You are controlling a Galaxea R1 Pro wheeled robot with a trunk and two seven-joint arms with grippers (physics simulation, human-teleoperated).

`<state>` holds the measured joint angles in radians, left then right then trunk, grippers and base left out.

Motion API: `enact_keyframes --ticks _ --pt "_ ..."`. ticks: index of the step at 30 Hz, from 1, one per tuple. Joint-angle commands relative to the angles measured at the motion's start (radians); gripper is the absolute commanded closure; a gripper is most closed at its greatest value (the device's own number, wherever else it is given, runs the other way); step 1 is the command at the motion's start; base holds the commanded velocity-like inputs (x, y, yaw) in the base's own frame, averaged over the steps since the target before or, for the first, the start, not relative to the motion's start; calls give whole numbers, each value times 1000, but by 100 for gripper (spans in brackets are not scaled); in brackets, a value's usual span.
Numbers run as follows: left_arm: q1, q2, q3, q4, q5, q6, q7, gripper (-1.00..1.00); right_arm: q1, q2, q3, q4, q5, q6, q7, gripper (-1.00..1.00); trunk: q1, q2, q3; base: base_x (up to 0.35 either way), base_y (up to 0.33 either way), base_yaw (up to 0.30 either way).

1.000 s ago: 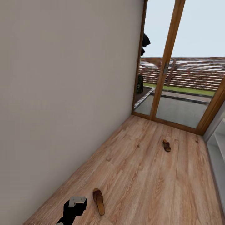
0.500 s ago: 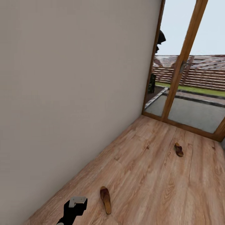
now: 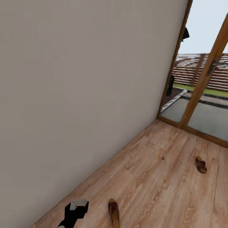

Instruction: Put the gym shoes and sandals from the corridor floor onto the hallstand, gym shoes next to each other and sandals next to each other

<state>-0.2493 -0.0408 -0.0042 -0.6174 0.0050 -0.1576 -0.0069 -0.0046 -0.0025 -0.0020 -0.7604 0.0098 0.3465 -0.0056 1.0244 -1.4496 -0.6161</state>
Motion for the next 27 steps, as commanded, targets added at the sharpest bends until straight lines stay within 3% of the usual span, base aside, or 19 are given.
enact_keyframes --ticks 1,9,27 --pt "-1 0 0 1 1 -3 -1 -100 0 0 0 -2 1 6 -1 -100 1 0 -2 346 0 160" --pt "-1 0 0 1 0 -3 -1 -100 0 1 4 -2 1 6 -1 -100 1 0 -3 292 0 39" --pt "-74 -3 6 -53 6 -11 -2 -100 2 9 8 37 0 -84 12 -100 1 0 -3 6 0 0"
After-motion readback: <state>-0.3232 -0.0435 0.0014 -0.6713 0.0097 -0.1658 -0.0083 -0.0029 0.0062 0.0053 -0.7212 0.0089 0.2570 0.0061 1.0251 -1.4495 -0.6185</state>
